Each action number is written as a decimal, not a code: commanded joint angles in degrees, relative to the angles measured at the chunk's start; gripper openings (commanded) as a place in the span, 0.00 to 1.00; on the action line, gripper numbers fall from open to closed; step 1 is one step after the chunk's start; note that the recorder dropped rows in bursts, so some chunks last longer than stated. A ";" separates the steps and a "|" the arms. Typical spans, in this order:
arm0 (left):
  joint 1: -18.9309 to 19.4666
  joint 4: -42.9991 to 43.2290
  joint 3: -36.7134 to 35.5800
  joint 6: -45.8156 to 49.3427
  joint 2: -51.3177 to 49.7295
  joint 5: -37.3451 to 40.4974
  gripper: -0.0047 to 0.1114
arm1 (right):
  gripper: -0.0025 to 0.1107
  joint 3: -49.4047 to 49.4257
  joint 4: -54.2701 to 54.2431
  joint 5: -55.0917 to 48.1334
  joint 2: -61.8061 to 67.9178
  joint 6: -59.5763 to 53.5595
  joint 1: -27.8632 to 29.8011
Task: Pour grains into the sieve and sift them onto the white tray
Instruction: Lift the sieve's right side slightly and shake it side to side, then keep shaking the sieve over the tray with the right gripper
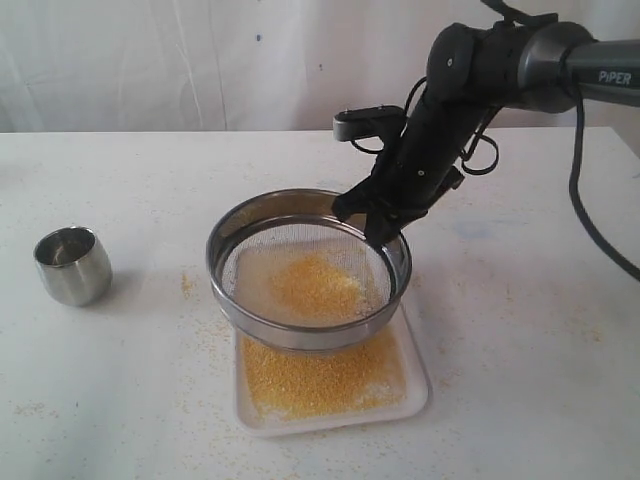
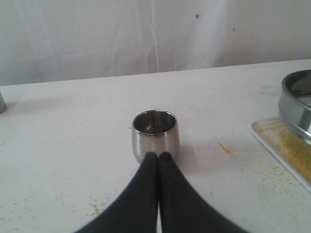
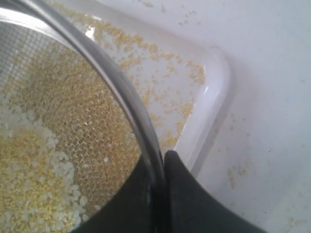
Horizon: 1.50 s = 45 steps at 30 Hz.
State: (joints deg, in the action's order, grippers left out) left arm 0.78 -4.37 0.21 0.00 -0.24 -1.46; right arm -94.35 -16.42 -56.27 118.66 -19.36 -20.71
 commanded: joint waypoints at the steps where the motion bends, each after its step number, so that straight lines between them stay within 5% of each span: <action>1: 0.26 0.16 -0.21 0.00 0.24 -0.18 0.04 | 0.02 -0.35 -1.98 -2.23 -0.89 -7.49 0.09; 4: 0.26 0.16 -0.21 0.00 0.24 -0.18 0.04 | 0.02 -0.35 -0.35 0.96 -0.89 5.74 0.78; 7: 0.26 0.16 -0.21 0.00 0.24 -0.18 0.04 | 0.02 -0.39 -3.57 -4.16 -0.89 -7.92 0.04; 10: 0.26 0.16 -0.21 0.00 0.24 -0.18 0.04 | 0.02 -0.39 1.21 0.26 -0.89 9.02 0.18; 14: 0.26 0.16 -0.21 0.00 0.24 -0.18 0.04 | 0.02 -0.39 -1.15 -1.79 -0.89 -7.42 -1.12; 17: 0.26 0.16 -0.21 0.00 0.24 -0.18 0.04 | 0.02 -0.39 4.57 3.29 -0.89 10.38 -0.62; 20: 0.26 0.16 -0.21 0.00 0.24 -0.18 0.04 | 0.02 -0.50 0.26 -3.88 -0.89 -9.26 -1.37; 23: 0.26 0.16 -0.21 0.00 0.24 -0.18 0.04 | 0.02 -0.37 10.53 1.56 -0.89 10.44 -0.87; 27: 0.26 0.16 -0.21 0.00 0.24 -0.18 0.04 | 0.02 -0.37 5.41 -3.86 -0.89 -8.51 -1.57; 30: 0.26 0.16 -0.21 0.00 0.24 -0.18 0.04 | 0.02 -0.37 8.82 1.67 -0.89 8.93 -0.73; 33: 0.26 0.16 -0.21 0.00 0.24 -0.18 0.04 | 0.02 -0.48 1.39 -3.27 -0.89 -8.16 -1.08; 37: 0.26 0.16 -0.21 0.00 0.24 -0.18 0.04 | 0.02 -0.48 8.16 1.64 -0.89 10.09 -0.08; 40: 0.26 0.16 -0.21 0.00 0.24 -0.18 0.04 | 0.02 -0.87 1.43 -5.09 -0.89 -8.81 -0.42; 43: 0.26 0.16 -0.21 0.00 0.24 -0.18 0.04 | 0.02 -1.01 8.04 0.53 -0.89 9.82 0.26; 45: 0.26 0.16 -0.21 0.00 0.24 -0.18 0.04 | 0.02 -1.11 3.91 -2.13 -0.89 3.36 0.07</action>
State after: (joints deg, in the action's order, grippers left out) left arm 0.78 -4.37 0.21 0.00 -0.24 -1.46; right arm -94.87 -8.88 -57.97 118.65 -15.69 -21.18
